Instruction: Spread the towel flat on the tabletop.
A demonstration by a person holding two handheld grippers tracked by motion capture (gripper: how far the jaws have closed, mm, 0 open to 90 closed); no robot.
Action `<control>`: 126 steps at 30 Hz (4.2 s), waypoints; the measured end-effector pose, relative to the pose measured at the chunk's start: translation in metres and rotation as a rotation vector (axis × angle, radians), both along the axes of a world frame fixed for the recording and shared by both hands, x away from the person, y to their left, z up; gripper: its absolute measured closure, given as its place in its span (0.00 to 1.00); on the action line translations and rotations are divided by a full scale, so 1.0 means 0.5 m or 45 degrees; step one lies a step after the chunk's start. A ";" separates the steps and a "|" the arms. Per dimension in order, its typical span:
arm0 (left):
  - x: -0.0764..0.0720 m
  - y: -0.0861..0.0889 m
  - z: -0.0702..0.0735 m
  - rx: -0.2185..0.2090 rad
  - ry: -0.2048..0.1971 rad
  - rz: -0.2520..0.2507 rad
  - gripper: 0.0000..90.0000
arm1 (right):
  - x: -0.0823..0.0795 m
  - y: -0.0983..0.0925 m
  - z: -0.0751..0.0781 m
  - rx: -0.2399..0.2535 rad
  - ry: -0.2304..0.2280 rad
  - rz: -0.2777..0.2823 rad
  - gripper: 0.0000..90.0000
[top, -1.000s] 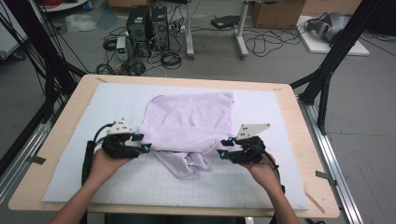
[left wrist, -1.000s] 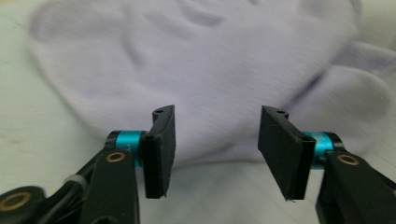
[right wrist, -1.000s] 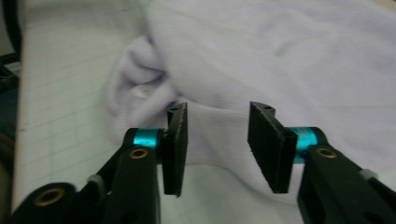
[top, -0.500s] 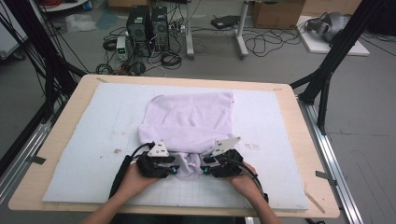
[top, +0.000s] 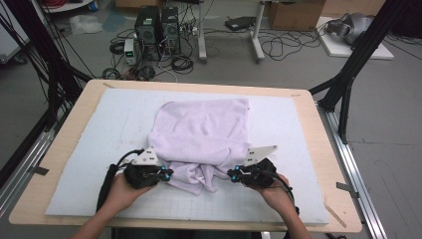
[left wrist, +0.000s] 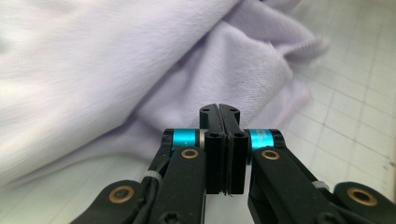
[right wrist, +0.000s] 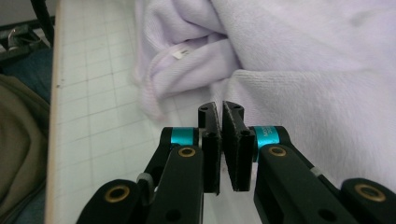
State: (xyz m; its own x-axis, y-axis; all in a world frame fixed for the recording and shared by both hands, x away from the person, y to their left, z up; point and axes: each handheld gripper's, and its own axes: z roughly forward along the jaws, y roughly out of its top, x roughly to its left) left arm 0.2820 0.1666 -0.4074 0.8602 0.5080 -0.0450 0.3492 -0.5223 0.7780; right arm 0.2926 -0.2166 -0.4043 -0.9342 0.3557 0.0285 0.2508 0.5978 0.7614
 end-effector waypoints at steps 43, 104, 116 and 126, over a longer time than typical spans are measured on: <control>0.012 0.001 -0.067 0.079 0.040 0.029 0.76 | 0.021 0.127 -0.067 -0.094 0.075 0.069 0.64; 0.004 0.063 -0.058 0.089 0.089 0.008 0.98 | -0.008 0.014 -0.070 -0.104 0.068 0.058 0.96; -0.077 0.102 -0.010 0.008 0.057 -0.030 0.98 | -0.085 -0.007 -0.033 -0.044 0.064 0.088 0.96; -0.039 0.084 -0.009 0.001 0.032 -0.021 0.64 | -0.054 -0.015 -0.023 0.009 0.059 0.013 0.64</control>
State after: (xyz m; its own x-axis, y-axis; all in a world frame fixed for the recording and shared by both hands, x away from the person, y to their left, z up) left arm 0.2625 0.2088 -0.4121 0.8669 0.4940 -0.0664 0.3603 -0.5290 0.7683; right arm 0.2657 -0.2241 -0.4157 -0.9355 0.3455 0.0745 0.2799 0.5954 0.7531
